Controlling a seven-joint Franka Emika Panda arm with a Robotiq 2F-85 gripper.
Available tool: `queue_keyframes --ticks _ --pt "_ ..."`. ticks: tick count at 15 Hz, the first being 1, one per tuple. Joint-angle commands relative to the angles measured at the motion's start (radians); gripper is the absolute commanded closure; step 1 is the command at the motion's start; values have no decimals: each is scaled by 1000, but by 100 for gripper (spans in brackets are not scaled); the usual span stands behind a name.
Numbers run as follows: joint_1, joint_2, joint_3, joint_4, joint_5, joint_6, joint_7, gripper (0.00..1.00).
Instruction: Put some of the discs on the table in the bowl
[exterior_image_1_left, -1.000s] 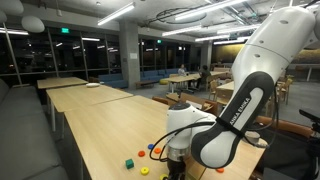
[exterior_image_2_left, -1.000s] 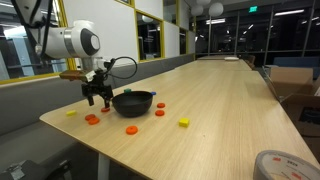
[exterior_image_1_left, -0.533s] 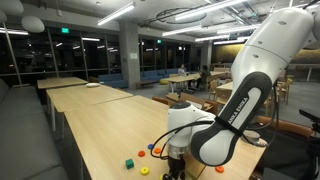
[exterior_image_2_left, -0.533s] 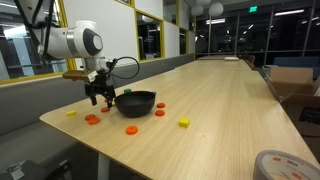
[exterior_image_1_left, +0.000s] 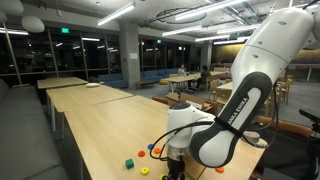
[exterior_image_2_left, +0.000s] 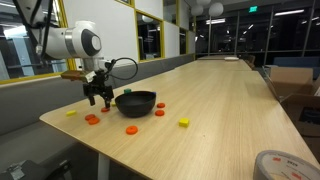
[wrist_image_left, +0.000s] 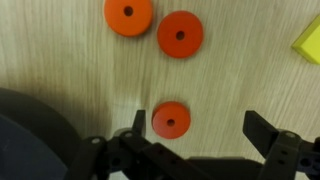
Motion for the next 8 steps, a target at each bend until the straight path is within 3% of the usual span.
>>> queue_keyframes --ticks 1,8 --pt "5 -9 19 5 54 21 -36 0" --pt "1 10 -5 4 39 9 -29 0"
